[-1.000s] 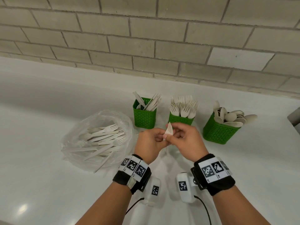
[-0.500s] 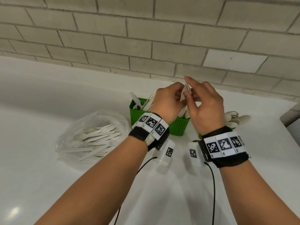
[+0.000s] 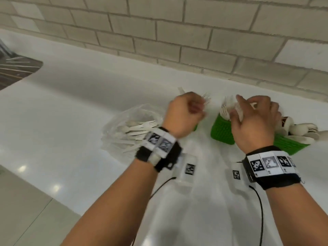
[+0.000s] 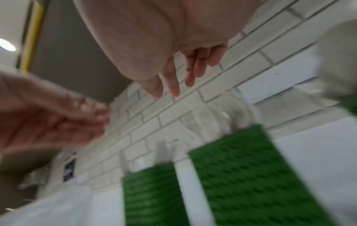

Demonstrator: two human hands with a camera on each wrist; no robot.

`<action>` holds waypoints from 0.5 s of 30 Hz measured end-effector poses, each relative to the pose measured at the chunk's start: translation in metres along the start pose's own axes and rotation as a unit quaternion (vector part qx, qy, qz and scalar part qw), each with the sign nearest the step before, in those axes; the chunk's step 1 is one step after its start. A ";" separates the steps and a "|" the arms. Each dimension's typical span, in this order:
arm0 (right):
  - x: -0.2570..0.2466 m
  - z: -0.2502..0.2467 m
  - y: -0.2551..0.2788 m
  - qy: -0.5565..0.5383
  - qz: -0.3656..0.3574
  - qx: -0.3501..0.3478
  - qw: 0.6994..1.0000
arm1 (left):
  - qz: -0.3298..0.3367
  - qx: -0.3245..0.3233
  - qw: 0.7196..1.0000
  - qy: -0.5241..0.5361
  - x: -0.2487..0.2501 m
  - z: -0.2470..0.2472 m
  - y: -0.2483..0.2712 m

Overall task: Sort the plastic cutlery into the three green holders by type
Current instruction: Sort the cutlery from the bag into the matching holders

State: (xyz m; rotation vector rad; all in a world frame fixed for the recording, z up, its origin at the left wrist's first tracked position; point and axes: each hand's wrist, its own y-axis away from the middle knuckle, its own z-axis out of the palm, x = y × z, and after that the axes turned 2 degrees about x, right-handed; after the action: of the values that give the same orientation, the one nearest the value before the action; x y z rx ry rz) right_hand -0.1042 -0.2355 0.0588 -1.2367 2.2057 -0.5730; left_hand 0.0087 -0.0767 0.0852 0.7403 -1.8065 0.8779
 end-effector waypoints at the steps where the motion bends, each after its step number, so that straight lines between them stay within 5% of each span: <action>1: -0.013 -0.003 -0.001 -0.053 -0.020 0.003 0.998 | -0.006 0.018 0.999 -0.031 -0.007 -0.025 0.005; 4: -0.067 -0.008 -0.001 -0.247 -0.080 -0.119 0.958 | -0.052 0.128 0.965 -0.223 -0.035 -0.096 0.027; 7: -0.125 0.017 0.010 -0.316 -0.133 -0.325 0.881 | -0.238 0.179 0.897 -0.327 -0.067 -0.140 0.056; 11: -0.178 0.073 0.014 -0.193 -0.211 -0.511 0.810 | -0.351 0.152 0.900 -0.207 -0.105 -0.151 0.081; 15: -0.204 0.106 0.011 -0.024 -0.278 -0.493 0.824 | -0.303 0.214 0.914 -0.166 -0.111 -0.150 0.081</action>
State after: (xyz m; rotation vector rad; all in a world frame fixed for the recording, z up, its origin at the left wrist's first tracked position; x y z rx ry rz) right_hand 0.0445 -0.0642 0.0217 -2.4060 2.0849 0.5281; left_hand 0.0570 0.1035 0.0046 1.7112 -1.5145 0.7520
